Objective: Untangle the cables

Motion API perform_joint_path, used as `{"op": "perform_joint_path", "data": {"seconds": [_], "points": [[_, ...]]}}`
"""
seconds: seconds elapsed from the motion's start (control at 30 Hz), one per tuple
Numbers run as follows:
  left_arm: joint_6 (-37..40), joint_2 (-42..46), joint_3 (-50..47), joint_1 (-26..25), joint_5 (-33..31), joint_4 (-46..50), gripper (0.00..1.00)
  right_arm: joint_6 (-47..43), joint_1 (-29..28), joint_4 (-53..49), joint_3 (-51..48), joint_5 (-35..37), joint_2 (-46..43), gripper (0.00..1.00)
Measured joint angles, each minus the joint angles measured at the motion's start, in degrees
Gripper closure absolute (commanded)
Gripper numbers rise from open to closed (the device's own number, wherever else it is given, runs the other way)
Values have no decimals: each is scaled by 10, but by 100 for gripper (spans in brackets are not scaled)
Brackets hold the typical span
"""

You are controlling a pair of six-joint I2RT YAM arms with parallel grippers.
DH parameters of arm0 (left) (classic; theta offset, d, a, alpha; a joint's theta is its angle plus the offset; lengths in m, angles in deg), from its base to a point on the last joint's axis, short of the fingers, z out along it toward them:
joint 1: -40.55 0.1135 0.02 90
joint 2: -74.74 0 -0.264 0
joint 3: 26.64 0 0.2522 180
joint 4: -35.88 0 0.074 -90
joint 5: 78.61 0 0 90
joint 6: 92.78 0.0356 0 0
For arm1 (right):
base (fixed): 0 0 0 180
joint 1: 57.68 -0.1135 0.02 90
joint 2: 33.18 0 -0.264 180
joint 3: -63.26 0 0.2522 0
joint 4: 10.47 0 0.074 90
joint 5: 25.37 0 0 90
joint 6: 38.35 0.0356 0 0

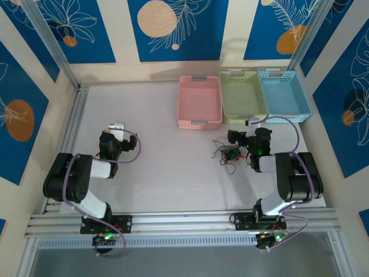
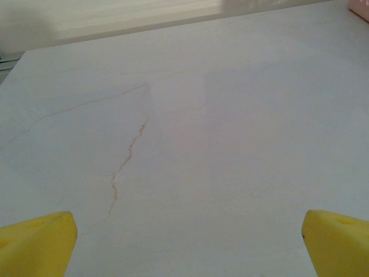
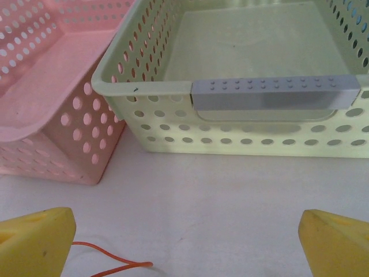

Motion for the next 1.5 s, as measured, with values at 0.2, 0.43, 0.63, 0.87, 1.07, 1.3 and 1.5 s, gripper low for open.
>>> {"op": "perform_joint_path", "data": {"seconds": [0.2,0.43,0.63,0.87,1.07,1.3,1.5], "points": [[0,0,0,0,2,2,0,0,2,-2,2,-3,0,1],[0,15,-10,-4,-13,-2,0,4,-3,-46,7,27,-36,1],[9,167,-19,-37,-69,62,0,2,-37,-108,8,96,-179,1],[-90,354,40,-46,-96,245,0,41,-48,-226,47,136,-283,1],[-201,379,158,-46,-45,451,0,89,-39,-342,89,137,-325,1],[-256,395,296,-45,102,688,2,159,11,-466,220,83,-266,3],[-225,459,370,-45,181,876,3,184,31,-587,410,65,-108,7]]}}
